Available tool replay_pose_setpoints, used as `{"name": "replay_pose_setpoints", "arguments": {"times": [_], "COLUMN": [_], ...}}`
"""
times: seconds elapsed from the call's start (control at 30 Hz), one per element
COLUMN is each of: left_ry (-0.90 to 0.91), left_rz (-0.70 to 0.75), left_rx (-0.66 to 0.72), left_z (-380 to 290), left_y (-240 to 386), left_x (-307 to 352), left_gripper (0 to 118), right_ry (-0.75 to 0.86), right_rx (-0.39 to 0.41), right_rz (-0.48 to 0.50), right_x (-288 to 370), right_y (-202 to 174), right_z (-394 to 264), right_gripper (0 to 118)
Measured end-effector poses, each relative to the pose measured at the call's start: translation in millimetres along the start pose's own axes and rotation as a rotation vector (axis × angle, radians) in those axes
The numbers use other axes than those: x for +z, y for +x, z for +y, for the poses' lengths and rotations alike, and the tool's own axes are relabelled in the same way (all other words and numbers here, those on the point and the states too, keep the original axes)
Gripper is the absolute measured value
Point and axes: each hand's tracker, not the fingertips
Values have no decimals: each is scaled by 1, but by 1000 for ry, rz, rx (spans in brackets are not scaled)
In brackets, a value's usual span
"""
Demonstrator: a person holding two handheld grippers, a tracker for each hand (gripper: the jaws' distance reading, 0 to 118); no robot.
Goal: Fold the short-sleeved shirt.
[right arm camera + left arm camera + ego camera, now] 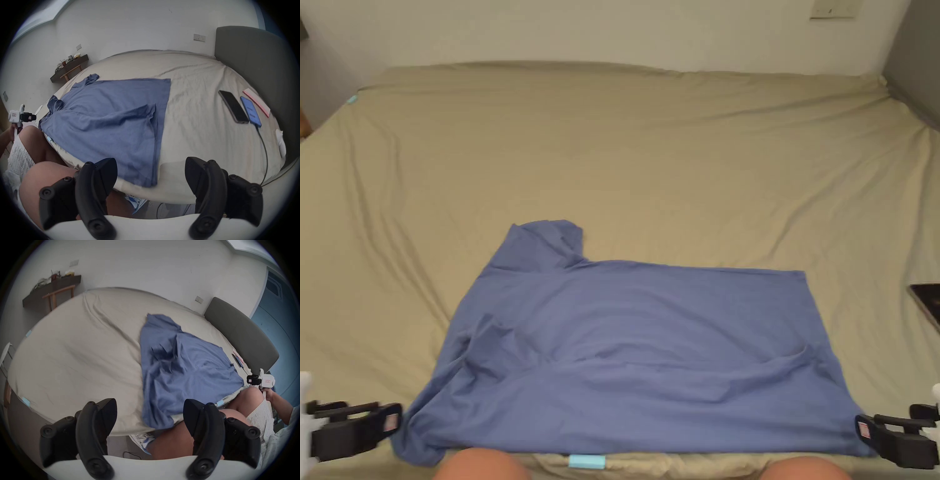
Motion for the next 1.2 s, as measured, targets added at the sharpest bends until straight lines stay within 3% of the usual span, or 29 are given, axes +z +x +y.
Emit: {"name": "replay_pose_setpoints", "arguments": {"times": [0.07,0.1,0.13,0.17,0.2,0.27,0.43,0.63,1.03,1.2], "left_ry": [16,41,68,75,69,87,111,90,53,53], "left_rz": [-30,-55,-12,28,9,-41,-101,-88,-74,-75], "left_rx": [22,17,-27,-67,-59,-22,-3,-31,-27,-22], "left_z": [15,21,26,33,39,52,78,99,118,121], "left_y": [1,7,16,23,28,31,54,71,63,59], "left_x": [6,5,1,-3,-10,-22,-55,-93,-128,-132], "left_gripper": [76,57,25,7,1,0,0,0,0,0], "right_ry": [43,66,74,91,104,104,127,123,-24,-72], "right_rx": [-9,-2,16,37,33,-1,17,-30,26,38], "right_rz": [1,-3,-44,-78,-64,-15,3,10,-17,-17], "right_x": [0,-1,-5,-10,-24,-38,-83,-150,-237,-248], "right_y": [3,2,0,-1,4,8,8,30,62,66], "right_z": [12,19,26,34,38,55,100,154,204,211], "right_gripper": [90,76,38,7,0,0,0,0,0,20]}}
